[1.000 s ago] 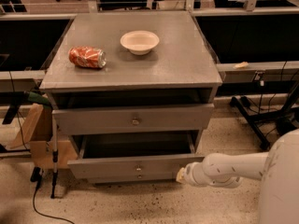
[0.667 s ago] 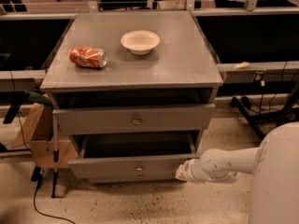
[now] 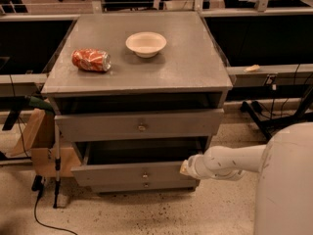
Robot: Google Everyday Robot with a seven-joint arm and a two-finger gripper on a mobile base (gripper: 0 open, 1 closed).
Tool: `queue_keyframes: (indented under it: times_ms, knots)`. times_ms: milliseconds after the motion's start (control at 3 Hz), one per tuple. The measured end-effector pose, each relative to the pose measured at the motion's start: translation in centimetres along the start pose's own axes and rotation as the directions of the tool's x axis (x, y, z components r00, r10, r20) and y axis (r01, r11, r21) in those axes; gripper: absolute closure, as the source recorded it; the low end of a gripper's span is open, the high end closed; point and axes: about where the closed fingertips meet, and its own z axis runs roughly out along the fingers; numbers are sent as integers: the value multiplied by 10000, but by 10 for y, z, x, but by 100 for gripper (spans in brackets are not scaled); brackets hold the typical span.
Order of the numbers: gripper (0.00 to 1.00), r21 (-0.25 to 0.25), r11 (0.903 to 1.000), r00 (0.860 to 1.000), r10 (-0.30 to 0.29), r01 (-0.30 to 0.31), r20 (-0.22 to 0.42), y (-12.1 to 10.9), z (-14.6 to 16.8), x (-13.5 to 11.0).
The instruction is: Close middle drawer
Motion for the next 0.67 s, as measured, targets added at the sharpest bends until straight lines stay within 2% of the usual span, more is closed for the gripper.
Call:
queue_keyframes:
  times_ms: [667]
  knots:
    - [100,-100,9999,9997,-14,17,244,4,-3,-4]
